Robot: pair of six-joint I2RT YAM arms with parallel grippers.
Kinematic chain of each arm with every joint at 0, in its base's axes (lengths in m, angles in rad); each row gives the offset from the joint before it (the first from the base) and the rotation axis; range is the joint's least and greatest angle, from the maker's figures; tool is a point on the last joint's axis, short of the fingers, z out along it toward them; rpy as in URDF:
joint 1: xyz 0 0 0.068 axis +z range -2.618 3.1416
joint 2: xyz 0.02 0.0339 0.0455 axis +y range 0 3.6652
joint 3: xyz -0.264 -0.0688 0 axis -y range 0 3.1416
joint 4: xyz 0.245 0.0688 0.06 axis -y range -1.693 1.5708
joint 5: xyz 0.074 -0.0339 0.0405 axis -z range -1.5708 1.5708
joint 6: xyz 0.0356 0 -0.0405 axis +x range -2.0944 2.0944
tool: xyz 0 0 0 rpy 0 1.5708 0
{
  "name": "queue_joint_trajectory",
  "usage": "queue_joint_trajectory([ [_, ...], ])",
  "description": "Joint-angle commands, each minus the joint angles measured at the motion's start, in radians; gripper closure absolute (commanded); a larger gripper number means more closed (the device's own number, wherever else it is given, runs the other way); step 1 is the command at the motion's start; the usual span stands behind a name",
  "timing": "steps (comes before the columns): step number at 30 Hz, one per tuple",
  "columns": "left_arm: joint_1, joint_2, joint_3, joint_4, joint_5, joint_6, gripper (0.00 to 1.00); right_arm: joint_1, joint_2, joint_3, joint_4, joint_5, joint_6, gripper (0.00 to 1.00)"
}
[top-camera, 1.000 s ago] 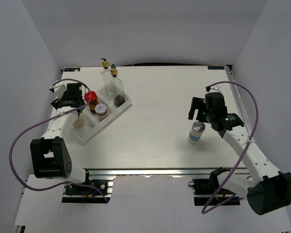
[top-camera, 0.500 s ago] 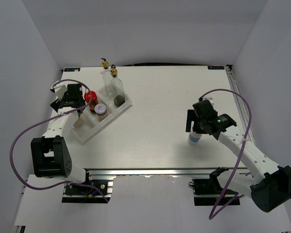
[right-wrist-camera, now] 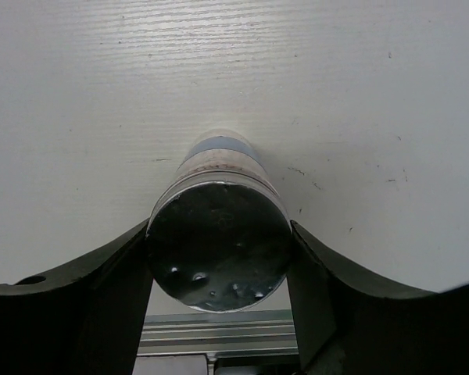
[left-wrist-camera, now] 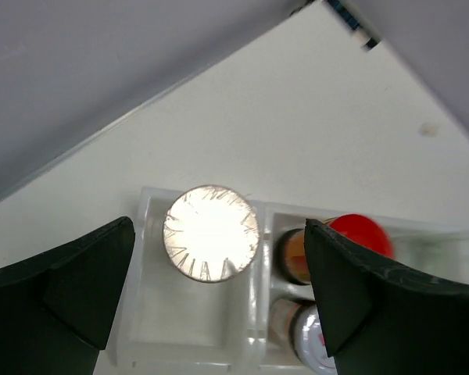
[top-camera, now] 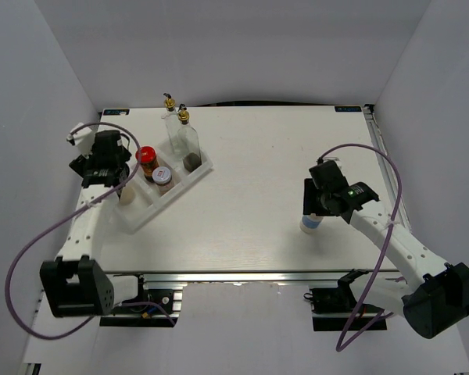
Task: Organize the condiment bottles
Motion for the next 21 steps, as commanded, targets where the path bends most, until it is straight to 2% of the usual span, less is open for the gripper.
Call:
queue_joint_trajectory([
  [1,0.003,-0.178,0.033,0.042,0.021,0.014,0.02,0.003,-0.019,0.051,0.059,-0.053,-0.065,0.79],
  [3,0.003,-0.279,0.013,0.111,0.076,0.028,0.02,0.002,-0.017,0.064,0.071,-0.074,-0.095,0.85],
  [6,0.003,-0.374,-0.037,0.238,0.346,0.091,0.02,0.003,-0.01,0.1,0.086,-0.15,-0.156,0.91],
  [7,0.003,-0.387,-0.063,0.27,0.545,0.106,0.02,0.003,-0.01,0.111,0.1,-0.178,-0.173,0.92],
  [10,-0.014,-0.387,-0.113,0.45,0.896,0.105,0.02,0.003,-0.002,0.13,0.131,-0.286,-0.249,0.98],
  [11,-0.07,-0.379,-0.137,0.526,1.037,0.106,0.02,0.003,0.001,0.145,0.137,-0.303,-0.274,1.0],
  [12,-0.106,-0.369,-0.14,0.524,1.056,0.124,0.02,0.003,0.007,0.153,0.143,-0.338,-0.289,1.0],
  [13,-0.152,-0.349,-0.142,0.508,1.049,0.205,0.02,0.003,0.009,0.157,0.146,-0.343,-0.306,1.0],
  [14,-0.256,-0.338,-0.145,0.467,1.005,0.25,0.02,0.003,0.01,0.166,0.156,-0.378,-0.311,1.0],
  [15,-0.302,-0.323,-0.15,0.456,1.012,0.296,0.02,0.003,0.013,0.177,0.156,-0.387,-0.313,1.0],
  [17,-0.432,-0.263,-0.172,0.465,1.129,0.426,0.02,0.005,0.026,0.209,0.156,-0.444,-0.331,1.0],
  [21,-0.575,-0.127,-0.194,0.514,1.151,0.522,0.02,0.035,0.044,0.277,0.133,-0.558,-0.381,1.0],
])
